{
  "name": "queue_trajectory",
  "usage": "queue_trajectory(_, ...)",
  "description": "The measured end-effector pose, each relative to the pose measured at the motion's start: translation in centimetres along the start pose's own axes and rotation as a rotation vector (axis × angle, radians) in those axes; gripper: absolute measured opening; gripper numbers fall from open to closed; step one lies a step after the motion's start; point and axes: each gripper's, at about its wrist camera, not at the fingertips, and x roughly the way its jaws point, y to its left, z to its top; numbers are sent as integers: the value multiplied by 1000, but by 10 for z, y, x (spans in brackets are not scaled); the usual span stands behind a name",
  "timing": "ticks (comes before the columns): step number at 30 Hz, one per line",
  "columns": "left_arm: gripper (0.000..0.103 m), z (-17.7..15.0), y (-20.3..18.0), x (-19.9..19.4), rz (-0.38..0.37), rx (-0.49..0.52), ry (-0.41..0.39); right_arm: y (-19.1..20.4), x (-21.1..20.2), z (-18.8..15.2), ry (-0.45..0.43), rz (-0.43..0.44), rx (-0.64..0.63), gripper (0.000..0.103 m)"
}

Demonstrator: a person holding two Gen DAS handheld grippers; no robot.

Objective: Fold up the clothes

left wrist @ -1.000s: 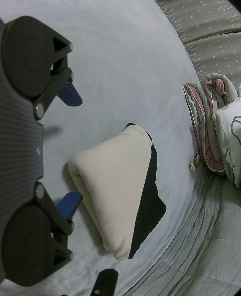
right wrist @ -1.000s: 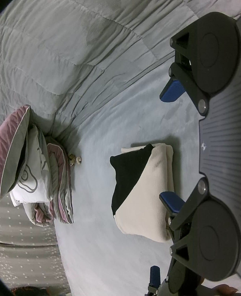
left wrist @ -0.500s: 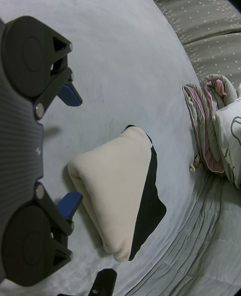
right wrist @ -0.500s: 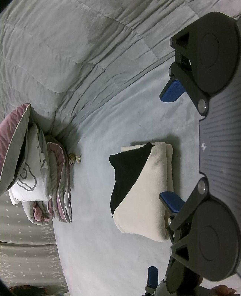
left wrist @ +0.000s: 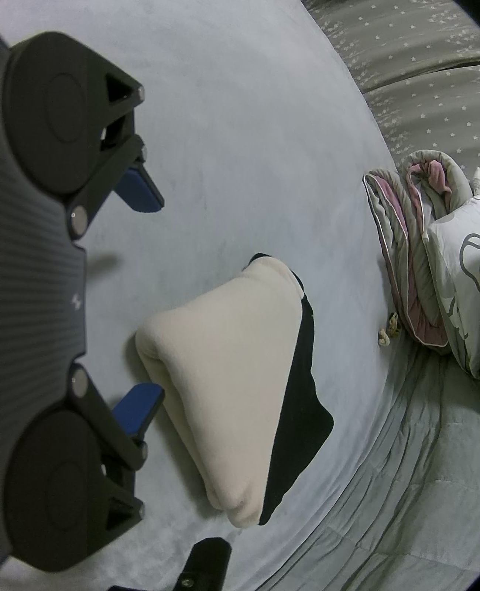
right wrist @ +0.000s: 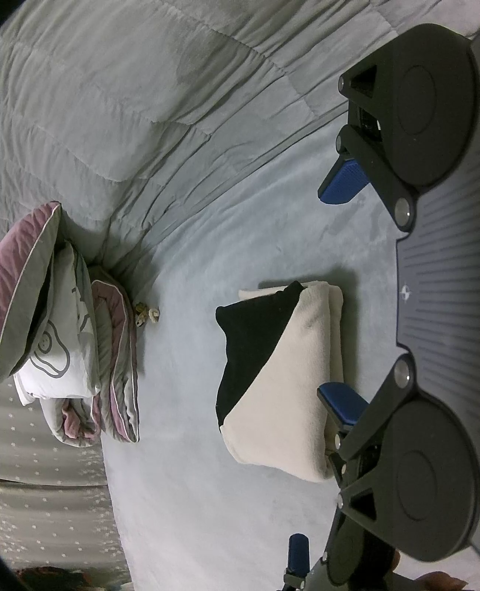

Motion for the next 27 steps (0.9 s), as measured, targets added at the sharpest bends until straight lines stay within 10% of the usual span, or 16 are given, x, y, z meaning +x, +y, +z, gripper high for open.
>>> queue_trajectory(27, 103, 0, 11, -36, -47, 4, 6, 5, -20, 9, 65, 37, 8, 103)
